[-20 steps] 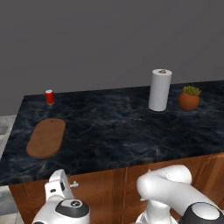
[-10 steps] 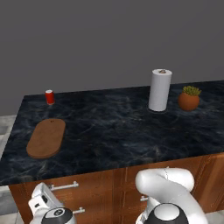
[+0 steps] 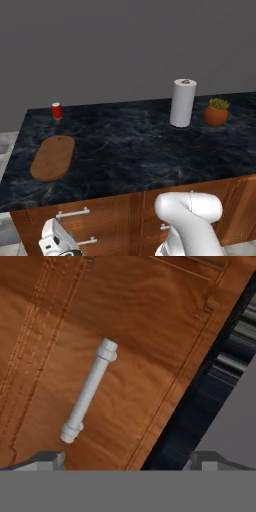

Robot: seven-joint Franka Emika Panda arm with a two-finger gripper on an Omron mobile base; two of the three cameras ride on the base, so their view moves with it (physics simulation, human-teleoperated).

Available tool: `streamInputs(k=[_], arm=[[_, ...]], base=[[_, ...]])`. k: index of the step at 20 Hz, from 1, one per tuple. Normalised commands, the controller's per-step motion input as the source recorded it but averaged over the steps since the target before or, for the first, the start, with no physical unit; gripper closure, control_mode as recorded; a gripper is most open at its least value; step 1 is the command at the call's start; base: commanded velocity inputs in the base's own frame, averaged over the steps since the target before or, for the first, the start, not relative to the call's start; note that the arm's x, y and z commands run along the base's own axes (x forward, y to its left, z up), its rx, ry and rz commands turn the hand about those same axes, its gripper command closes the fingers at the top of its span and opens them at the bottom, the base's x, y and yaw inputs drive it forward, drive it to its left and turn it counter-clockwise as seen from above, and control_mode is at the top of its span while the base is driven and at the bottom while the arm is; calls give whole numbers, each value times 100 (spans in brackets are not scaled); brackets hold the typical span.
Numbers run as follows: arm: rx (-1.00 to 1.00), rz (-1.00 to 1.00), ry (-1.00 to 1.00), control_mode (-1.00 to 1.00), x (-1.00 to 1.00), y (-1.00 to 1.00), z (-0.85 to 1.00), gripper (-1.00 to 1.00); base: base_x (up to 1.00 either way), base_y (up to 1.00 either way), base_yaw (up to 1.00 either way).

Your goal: Open the drawer on the left and place the cutting tools on the cutting board.

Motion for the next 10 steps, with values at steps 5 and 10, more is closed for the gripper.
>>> streamInputs(k=[5, 10], arm=[[43, 0, -5, -100, 23, -22, -10, -100], [12, 0, 0, -100, 4, -3, 0, -100]], base=[[0, 0, 0], [0, 0, 0]])
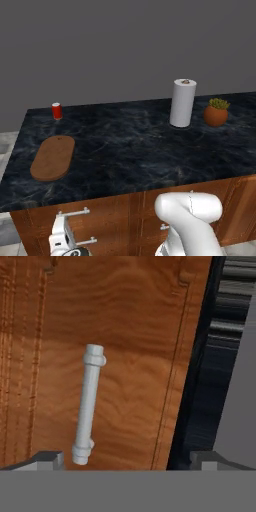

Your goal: Open the drawer on the left and place the cutting tools on the cutting board.

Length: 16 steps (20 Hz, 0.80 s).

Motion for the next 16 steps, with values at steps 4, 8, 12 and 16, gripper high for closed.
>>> streamInputs(k=[4, 8, 12, 16], arm=[[0, 0, 1, -100, 24, -3, 0, -100], [0, 0, 4, -100, 34, -13, -7, -100], [0, 0, 7, -100, 24, -9, -20, -100], [0, 1, 10, -100, 32, -2, -29, -100]], base=[[0, 0, 0], [0, 0, 0], [0, 0, 0], [0, 0, 0]])
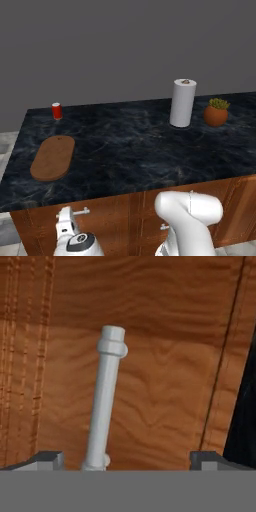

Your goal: Open the drawer on the left and place the cutting tools on the cutting board.

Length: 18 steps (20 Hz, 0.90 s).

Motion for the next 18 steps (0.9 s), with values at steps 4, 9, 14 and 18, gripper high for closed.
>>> streamInputs(k=[4, 9, 14, 18], arm=[[0, 0, 11, -100, 42, 0, -26, -100], [0, 0, 9, -100, 39, 0, -34, -100], [0, 0, 2, -100, 27, 0, -44, -100], [0, 0, 0, -100, 37, 0, -30, -100]], base=[[0, 0, 0], [0, 0, 0], [0, 0, 0], [0, 0, 0]])
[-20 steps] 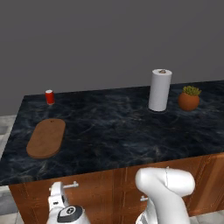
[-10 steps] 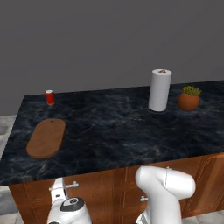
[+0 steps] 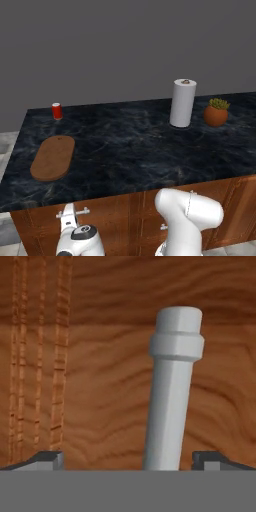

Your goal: Open the drawer on the left and place the cutting tools on the cutting board.

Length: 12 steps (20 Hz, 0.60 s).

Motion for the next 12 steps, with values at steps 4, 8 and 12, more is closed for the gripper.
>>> streamInputs(k=[4, 8, 12], arm=[[0, 0, 0, -100, 47, 0, -20, -100], [-1, 0, 0, -100, 63, 0, -21, -100], [0, 0, 0, -100, 19, 0, -4, 100]], base=[[0, 0, 0], [0, 0, 0], [0, 0, 0]])
